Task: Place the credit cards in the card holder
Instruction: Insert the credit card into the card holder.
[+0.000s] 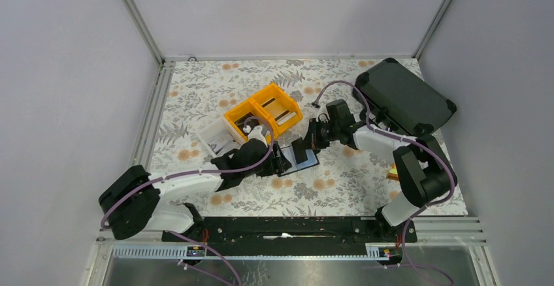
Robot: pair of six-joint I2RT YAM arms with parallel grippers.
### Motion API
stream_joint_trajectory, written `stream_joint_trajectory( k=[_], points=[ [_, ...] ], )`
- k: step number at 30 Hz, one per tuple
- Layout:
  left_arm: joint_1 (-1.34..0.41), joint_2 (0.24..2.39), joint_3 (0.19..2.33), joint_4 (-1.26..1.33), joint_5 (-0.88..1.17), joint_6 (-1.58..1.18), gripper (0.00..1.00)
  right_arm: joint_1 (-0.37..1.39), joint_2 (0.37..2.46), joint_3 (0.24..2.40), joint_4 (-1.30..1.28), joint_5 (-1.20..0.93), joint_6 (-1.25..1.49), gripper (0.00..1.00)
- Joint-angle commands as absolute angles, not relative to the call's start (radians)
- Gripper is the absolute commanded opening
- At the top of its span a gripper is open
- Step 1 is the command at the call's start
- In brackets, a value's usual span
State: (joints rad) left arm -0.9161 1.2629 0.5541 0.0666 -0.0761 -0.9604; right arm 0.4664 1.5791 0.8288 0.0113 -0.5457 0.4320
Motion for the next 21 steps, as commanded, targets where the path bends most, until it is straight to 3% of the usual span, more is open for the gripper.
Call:
stream_joint_trajectory(
  k=[1, 21],
  points=[
    [-0.899, 1.320, 0.570, 0.138, -0.100, -1.003, 0.65, 0.460, 1.643, 0.901, 0.029, -0.596, 0.385, 0.00],
    [-0.879, 1.461, 0.596, 0.125, -0.174, -0.966, 0.54, 0.460, 1.752, 0.927, 0.029, -0.637, 0.389, 0.00]
  ],
)
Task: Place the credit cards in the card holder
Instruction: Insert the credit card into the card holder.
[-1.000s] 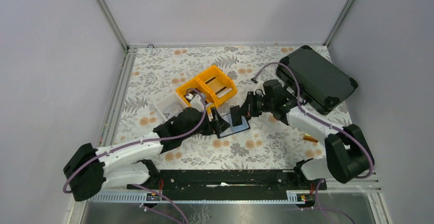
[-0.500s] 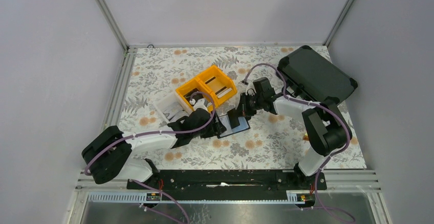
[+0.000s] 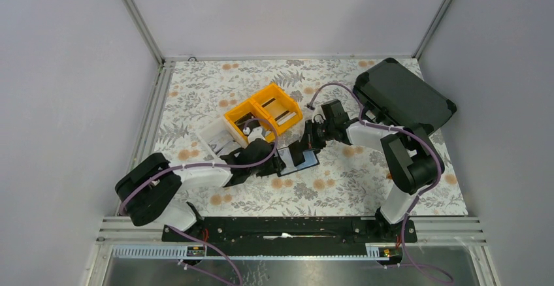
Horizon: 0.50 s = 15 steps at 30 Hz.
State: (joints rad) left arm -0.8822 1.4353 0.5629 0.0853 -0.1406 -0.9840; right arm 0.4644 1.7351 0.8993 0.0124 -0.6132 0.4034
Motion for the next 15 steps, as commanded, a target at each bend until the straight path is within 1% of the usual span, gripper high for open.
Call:
stream_joint_trajectory(
  k=[1, 5, 15],
  points=[
    [-0.878, 1.467, 0.596, 0.130, -0.172, -0.965, 0.53, 0.461, 1.755, 0.926, 0.029, -0.639, 0.390, 0.00],
    [-0.879, 1.491, 0.600, 0.136, -0.172, -0.963, 0.49, 0.460, 1.759, 0.921, 0.029, -0.631, 0.393, 0.00],
    [-0.880, 1.523, 0.599, 0.135, -0.165, -0.966, 0.42, 0.463, 1.775, 0.897, 0.042, -0.637, 0.411, 0.00]
  ],
)
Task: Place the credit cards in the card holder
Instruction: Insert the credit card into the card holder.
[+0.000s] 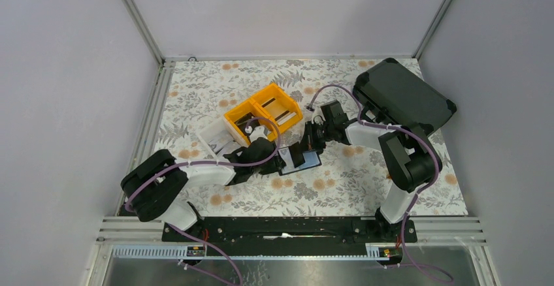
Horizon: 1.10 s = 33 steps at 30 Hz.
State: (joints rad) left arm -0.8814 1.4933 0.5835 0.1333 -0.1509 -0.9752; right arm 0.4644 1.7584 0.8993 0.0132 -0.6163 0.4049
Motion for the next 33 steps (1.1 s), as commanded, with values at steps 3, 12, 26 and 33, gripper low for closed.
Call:
stream_joint_trajectory(
  k=[3, 12, 26, 33],
  points=[
    [-0.879, 1.530, 0.598, 0.139, -0.156, -0.969, 0.40, 0.462, 1.775, 0.881, 0.060, -0.640, 0.426, 0.00],
    [-0.879, 1.538, 0.594, 0.139, -0.155, -0.972, 0.35, 0.462, 1.749, 0.832, 0.077, -0.548, 0.504, 0.00],
    [-0.879, 1.543, 0.587, 0.140, -0.155, -0.976, 0.33, 0.462, 1.642, 0.791, 0.076, -0.473, 0.535, 0.00],
    [-0.879, 1.543, 0.588, 0.144, -0.151, -0.977, 0.33, 0.463, 1.646, 0.786, 0.059, -0.490, 0.530, 0.00]
  ],
)
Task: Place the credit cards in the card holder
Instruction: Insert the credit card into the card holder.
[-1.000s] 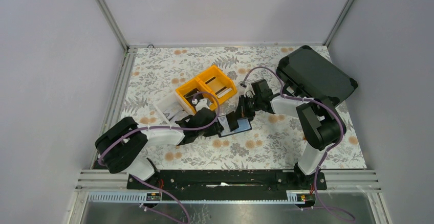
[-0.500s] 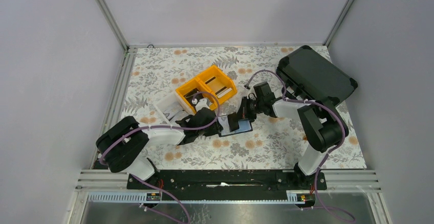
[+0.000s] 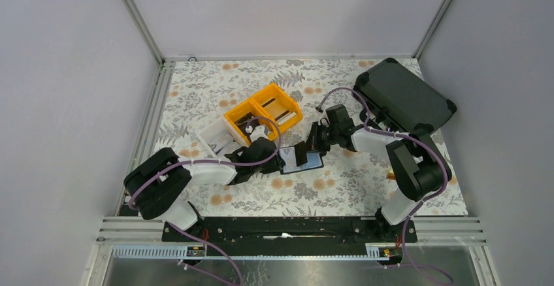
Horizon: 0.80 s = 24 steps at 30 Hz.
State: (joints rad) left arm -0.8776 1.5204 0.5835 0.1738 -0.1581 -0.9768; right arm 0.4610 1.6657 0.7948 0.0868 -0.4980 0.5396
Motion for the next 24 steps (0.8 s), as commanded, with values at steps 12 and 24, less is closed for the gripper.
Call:
stream_joint_trajectory(
  k=[12, 24],
  points=[
    [-0.880, 1.540, 0.584, 0.146, -0.150, -0.974, 0.33, 0.476, 1.673, 0.740, 0.061, -0.471, 0.559, 0.00],
    [-0.880, 1.574, 0.595, 0.162, -0.127, -0.964, 0.30, 0.493, 1.736, 0.753, 0.089, -0.477, 0.586, 0.00]
  ],
)
